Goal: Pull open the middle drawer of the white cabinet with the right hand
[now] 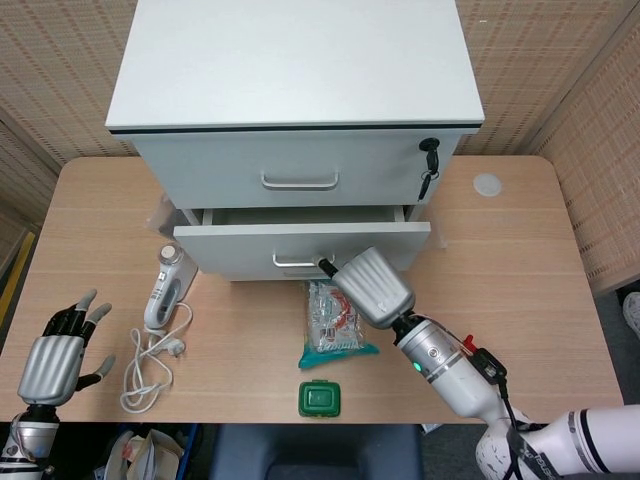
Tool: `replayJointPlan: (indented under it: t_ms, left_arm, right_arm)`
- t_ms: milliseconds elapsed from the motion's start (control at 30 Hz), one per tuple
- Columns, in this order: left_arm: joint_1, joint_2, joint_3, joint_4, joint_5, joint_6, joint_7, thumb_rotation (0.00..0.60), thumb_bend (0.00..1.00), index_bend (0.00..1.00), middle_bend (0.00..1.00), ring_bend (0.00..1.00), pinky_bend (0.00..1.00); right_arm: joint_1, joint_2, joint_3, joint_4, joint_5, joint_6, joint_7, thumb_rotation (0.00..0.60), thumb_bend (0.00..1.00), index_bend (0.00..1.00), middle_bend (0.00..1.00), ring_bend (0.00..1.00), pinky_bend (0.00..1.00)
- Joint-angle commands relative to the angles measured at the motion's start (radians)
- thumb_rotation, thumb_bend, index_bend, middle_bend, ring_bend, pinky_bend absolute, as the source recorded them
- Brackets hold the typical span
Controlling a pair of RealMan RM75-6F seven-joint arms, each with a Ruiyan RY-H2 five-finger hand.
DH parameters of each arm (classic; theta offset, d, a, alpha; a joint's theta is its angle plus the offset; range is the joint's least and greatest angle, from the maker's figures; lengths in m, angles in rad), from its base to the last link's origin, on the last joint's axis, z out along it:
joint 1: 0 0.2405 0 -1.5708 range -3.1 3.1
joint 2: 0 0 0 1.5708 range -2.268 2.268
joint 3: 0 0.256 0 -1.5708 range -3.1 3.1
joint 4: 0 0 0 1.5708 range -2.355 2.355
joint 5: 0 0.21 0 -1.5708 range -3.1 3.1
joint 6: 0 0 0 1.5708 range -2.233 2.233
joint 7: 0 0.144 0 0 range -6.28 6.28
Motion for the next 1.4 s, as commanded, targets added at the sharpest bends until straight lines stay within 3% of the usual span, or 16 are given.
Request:
replayJointPlan:
  t_ms: [33, 667, 1033, 1400]
  left_arm:
    - [-0.001, 0.000, 0.001, 0.001, 0.000, -0.002, 0.000, 0.600, 0.25, 0.16, 0.02, 0.12, 0.16]
    - [-0.003, 0.001, 0.001, 0.001, -0.001, -0.005, 0.003, 0.600, 0.25, 0.16, 0.01, 0.12, 0.16]
    - [-0.006, 0.006, 0.002, -0.006, 0.000, -0.009, 0.009, 0.600, 0.25, 0.16, 0.01, 0.12, 0.16]
    - [-0.005, 0.009, 0.002, -0.009, 0.001, -0.006, 0.011, 0.600, 0.25, 0.16, 0.01, 0.12, 0.16]
  right_arm:
    - [-0.005, 0.007, -0.019, -0.026, -0.017, 0.018, -0.026, 0.600, 0.54, 0.21, 0.94, 0.98, 0.80]
    - [-0.051, 0.015, -0.095, -0.119, -0.142, 0.072, -0.108, 0.600, 0.53, 0.21, 0.94, 0.98, 0.80]
    - [-0.071, 0.018, -0.116, -0.146, -0.181, 0.070, -0.129, 0.600, 0.52, 0.21, 0.94, 0.99, 0.80]
    - [-0.107, 0.021, -0.151, -0.146, -0.298, 0.046, -0.105, 0.600, 0.52, 0.21, 0.94, 0.99, 0.80]
